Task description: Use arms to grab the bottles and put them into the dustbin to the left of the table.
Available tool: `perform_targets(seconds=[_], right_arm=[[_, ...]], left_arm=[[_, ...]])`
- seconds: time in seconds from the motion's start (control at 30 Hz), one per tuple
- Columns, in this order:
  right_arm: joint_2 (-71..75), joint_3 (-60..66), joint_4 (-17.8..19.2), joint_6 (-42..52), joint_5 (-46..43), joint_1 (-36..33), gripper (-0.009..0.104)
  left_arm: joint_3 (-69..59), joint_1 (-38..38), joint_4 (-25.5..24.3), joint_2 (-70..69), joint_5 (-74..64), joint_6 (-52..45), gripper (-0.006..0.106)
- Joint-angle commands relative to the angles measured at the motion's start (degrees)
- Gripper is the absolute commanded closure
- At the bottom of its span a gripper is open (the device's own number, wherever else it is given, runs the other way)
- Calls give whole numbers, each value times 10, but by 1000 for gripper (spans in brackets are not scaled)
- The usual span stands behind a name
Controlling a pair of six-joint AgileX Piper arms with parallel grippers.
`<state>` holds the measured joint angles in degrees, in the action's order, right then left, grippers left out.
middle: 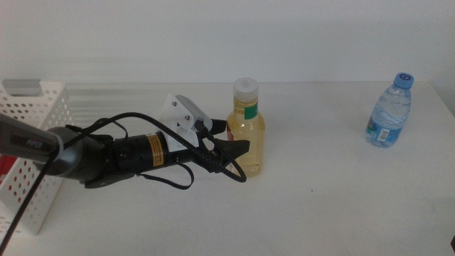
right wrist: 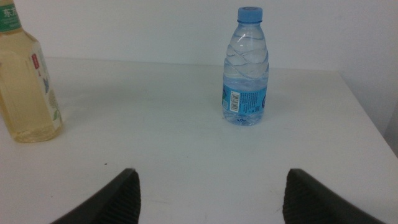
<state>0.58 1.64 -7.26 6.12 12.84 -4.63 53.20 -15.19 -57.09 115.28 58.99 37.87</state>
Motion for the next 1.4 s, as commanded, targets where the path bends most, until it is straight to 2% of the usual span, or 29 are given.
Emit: perform_targets(seconds=[0.0, 0.33, 0.63, 0.87, 0.93, 1.0, 1.13, 1.23, 1.27, 1.37], right_arm=[[16, -5, 6, 6, -40, 3, 35], [16, -5, 6, 6, -40, 3, 35], [16, -5, 6, 6, -40, 3, 35], [16, -5, 6, 6, -40, 3, 35], [16, -5, 6, 6, -40, 3, 35], [16, -5, 6, 6, -40, 3, 35], [16, -5, 6, 6, -40, 3, 35], [16, -5, 6, 6, -40, 3, 35], [16, -5, 6, 6, -40, 3, 35], [16, -5, 6, 6, -40, 3, 35]], left_arm=[[29, -4, 13, -16, 45, 12, 10], [79, -34, 24, 27, 52, 11, 10], [83, -50, 121, 30, 46, 7, 10], [83, -55, 122, 30, 46, 7, 14], [83, -57, 118, 30, 46, 2, 20], [83, -58, 113, 30, 46, -11, 32], [83, -58, 89, 30, 40, -22, 69], [83, -58, 82, 30, 26, 1, 100], [83, -58, 80, 28, 26, 12, 106], [79, -57, 66, 9, 22, 31, 105]])
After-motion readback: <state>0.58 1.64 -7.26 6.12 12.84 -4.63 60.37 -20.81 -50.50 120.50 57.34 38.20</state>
